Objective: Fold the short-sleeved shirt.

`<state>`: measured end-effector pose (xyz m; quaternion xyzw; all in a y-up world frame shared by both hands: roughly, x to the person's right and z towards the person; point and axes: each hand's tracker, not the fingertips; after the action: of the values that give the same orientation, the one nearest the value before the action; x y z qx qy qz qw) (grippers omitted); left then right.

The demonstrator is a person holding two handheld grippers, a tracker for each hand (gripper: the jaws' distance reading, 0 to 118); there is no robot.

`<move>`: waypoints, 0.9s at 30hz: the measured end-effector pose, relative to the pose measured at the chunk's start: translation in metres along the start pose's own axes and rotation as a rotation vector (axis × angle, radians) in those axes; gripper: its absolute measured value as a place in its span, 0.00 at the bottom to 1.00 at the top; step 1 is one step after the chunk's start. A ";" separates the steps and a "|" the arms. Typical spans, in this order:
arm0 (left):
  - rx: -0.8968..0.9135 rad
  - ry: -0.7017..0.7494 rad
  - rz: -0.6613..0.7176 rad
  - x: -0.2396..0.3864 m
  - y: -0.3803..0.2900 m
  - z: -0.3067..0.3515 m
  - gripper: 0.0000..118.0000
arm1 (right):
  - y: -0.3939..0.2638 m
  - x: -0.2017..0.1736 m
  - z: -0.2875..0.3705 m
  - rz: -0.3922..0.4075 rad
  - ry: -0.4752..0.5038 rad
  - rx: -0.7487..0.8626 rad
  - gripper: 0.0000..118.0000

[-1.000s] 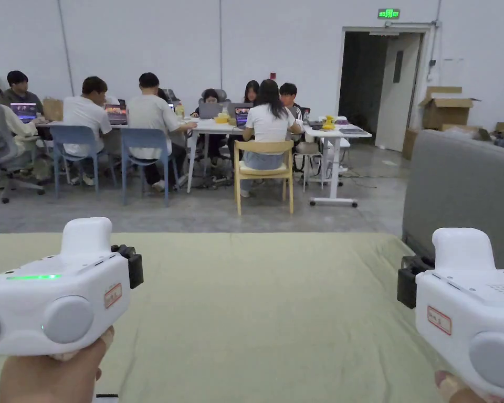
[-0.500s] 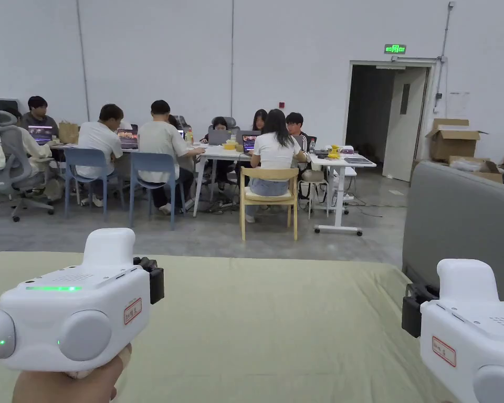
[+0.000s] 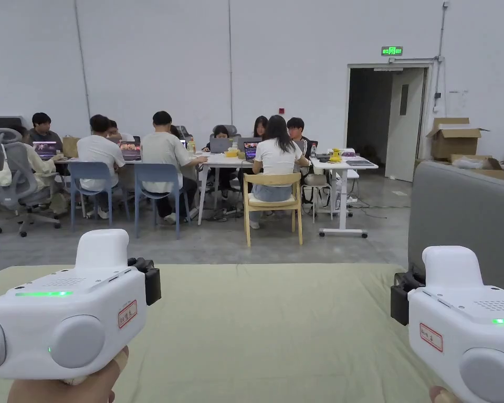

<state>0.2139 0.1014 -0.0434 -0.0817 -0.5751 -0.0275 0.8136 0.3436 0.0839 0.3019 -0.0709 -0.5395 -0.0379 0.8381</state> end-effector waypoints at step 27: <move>-0.024 -0.012 0.031 -0.012 -0.007 -0.008 1.00 | -0.001 -0.006 -0.004 -0.031 0.056 -0.007 1.00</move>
<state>0.2162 0.0926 -0.0568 -0.1003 -0.5784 -0.0213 0.8093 0.3446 0.0824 0.2948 -0.0643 -0.5167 -0.0546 0.8520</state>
